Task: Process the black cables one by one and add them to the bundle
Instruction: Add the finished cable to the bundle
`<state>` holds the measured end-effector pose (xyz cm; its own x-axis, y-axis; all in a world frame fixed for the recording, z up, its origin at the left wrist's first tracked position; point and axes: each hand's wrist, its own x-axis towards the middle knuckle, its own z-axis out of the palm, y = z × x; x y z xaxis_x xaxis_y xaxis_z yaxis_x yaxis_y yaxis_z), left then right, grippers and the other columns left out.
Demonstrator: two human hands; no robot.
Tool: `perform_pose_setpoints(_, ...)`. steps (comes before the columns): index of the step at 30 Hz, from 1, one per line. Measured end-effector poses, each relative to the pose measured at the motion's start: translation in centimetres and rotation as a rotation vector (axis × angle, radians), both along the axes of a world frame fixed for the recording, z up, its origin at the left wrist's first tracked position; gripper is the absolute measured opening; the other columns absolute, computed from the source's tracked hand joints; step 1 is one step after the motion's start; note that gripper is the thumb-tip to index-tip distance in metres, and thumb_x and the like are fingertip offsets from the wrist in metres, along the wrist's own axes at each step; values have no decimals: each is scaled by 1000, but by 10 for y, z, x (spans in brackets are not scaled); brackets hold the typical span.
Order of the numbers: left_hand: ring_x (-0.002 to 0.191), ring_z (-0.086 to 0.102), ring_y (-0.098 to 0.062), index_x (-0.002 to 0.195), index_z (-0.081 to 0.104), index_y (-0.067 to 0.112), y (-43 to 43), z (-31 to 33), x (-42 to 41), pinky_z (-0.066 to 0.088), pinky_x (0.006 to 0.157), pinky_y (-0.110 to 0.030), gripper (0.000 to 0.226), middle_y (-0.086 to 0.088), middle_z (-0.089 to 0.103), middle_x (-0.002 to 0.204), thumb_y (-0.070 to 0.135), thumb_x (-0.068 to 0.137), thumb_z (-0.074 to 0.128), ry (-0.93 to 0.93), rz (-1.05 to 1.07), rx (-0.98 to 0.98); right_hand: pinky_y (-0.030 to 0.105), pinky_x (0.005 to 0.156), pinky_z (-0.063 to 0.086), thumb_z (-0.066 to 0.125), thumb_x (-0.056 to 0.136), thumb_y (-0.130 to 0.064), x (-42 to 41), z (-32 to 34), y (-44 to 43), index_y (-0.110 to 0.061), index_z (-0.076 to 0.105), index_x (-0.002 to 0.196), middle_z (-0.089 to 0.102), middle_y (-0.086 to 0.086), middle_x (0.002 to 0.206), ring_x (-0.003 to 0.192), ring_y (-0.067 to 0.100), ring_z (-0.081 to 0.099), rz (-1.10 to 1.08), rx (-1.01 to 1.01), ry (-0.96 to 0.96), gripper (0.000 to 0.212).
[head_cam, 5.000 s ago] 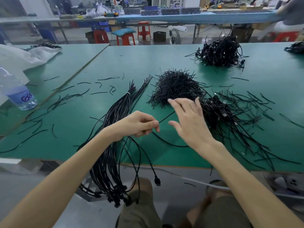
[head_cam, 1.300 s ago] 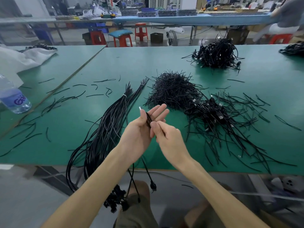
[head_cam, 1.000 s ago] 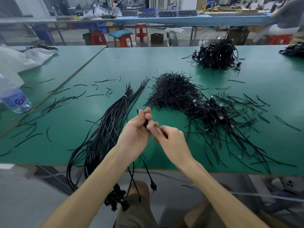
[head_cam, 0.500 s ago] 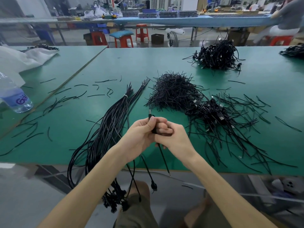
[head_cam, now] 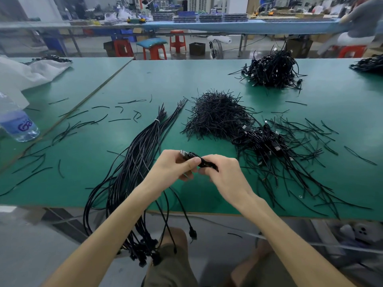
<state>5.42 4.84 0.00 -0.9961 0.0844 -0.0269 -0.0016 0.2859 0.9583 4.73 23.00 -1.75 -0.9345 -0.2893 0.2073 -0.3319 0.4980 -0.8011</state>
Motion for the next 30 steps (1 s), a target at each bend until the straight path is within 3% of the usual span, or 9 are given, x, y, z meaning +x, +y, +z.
perform_pose_setpoints(6,55,63,1,88,68,24,-5,-2,-5,50,55,-24,35,9,73,63,59,89,69,33,61,-539,43,88,54,55,99,0,4,-6,-2,-11,72,117,71,5,104,97,21,68,-4,188,69,28)
perform_pose_setpoints(9,63,66,-4,97,66,25,-11,3,-6,55,62,-29,28,5,73,77,52,92,70,37,-101,-570,44,87,53,53,100,1,4,-7,0,-9,71,117,69,6,104,98,25,66,43,293,116,27)
perform_pose_setpoints(13,74,59,-17,100,59,19,-8,3,-11,47,63,-30,36,4,63,86,53,103,48,65,-377,-840,38,83,49,47,97,7,2,-9,-2,-11,68,112,63,4,100,93,22,59,99,460,205,31)
perform_pose_setpoints(15,76,58,-20,97,54,17,-7,-1,-16,48,67,-35,43,0,61,89,55,106,36,18,-403,-875,37,78,48,47,97,6,-3,-11,-4,-8,67,106,60,4,95,89,23,56,118,499,246,26)
perform_pose_setpoints(18,70,53,-19,92,46,19,-9,-10,-25,40,59,-33,43,-1,57,86,53,108,27,14,-370,-912,40,83,51,51,101,-2,-11,-10,-7,-9,67,111,63,5,101,93,25,61,98,436,231,20)
perform_pose_setpoints(20,68,51,-21,90,45,18,-11,-16,-31,39,59,-36,40,-2,57,83,47,110,26,47,-295,-841,40,90,51,60,99,-9,-18,-8,-9,-10,65,120,64,5,111,102,25,62,50,385,267,22)
perform_pose_setpoints(24,68,49,-19,81,47,15,-12,-30,-51,37,62,-34,42,2,53,76,36,112,27,109,63,-492,40,108,39,74,91,-18,-42,0,-13,-4,47,145,52,11,141,129,28,48,-201,452,473,62)
perform_pose_setpoints(28,47,31,-8,81,45,16,-16,-38,-63,28,44,-22,37,8,35,62,33,112,32,-46,338,190,38,102,35,69,95,-24,-67,3,-11,-6,48,136,50,11,131,119,27,46,-422,371,403,49)
perform_pose_setpoints(30,45,24,-8,83,44,16,-17,-40,-62,23,40,-21,36,10,29,60,33,112,32,-36,344,315,36,100,39,64,99,-25,-79,0,-14,-5,52,130,52,12,126,116,27,48,-433,333,296,39)
